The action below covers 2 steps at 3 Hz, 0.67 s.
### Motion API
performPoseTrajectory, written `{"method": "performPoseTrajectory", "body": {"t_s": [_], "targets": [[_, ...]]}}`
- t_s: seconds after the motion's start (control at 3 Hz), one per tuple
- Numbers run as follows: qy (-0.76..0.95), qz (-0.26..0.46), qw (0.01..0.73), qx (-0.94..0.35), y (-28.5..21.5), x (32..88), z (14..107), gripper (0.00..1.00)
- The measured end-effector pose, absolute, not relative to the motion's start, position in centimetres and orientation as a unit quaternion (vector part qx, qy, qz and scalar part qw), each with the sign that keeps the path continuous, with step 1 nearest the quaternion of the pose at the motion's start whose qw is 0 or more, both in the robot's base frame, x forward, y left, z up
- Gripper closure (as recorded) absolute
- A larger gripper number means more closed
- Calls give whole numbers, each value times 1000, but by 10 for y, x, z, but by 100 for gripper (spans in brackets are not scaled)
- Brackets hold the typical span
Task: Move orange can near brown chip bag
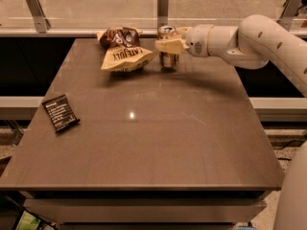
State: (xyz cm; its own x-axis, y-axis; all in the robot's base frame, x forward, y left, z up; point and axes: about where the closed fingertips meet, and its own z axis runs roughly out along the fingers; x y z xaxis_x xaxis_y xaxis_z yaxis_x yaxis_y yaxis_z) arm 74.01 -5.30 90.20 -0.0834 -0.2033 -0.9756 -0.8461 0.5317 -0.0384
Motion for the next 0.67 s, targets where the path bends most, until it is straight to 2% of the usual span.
{"method": "performPoseTrajectory", "body": {"t_s": [0.67], "targets": [[670,294,571,-371,-51,748,884,100]]}}
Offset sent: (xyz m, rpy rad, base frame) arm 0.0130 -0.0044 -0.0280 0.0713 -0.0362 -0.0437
